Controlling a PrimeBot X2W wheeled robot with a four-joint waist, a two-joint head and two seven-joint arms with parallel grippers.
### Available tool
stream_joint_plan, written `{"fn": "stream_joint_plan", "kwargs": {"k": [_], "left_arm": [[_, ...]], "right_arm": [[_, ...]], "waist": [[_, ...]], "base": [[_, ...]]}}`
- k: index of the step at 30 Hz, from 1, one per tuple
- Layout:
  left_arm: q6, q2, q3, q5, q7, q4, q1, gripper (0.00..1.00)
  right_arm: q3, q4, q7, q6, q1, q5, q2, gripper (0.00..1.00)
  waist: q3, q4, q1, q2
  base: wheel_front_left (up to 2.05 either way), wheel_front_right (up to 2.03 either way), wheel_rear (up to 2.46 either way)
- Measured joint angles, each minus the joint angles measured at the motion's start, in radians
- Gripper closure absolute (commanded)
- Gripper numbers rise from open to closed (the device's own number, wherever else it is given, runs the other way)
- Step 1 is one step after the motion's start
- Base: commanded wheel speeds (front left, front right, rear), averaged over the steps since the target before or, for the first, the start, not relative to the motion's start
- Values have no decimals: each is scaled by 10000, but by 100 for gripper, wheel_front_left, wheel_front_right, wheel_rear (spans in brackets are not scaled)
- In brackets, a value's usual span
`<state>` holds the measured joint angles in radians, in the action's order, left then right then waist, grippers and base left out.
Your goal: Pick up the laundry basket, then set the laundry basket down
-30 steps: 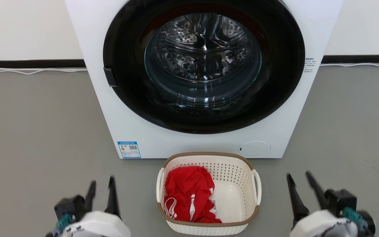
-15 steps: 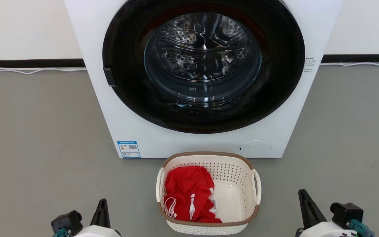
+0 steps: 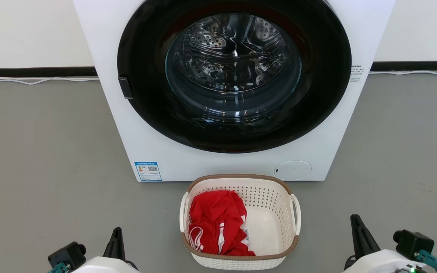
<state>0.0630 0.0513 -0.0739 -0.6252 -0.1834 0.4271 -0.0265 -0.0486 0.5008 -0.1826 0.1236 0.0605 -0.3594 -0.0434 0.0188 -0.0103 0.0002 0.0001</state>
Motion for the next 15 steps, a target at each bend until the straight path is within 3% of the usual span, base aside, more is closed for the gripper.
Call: {"fn": "stream_joint_plan", "kwargs": {"k": [15], "left_arm": [[-290,-27,240,-1526,516,-222,-12,100]], "right_arm": [[-132,-357,497,0,4,-1983,2,100]], "waist": [[-35,17,0,0]], "base": [[0,0,0]]}}
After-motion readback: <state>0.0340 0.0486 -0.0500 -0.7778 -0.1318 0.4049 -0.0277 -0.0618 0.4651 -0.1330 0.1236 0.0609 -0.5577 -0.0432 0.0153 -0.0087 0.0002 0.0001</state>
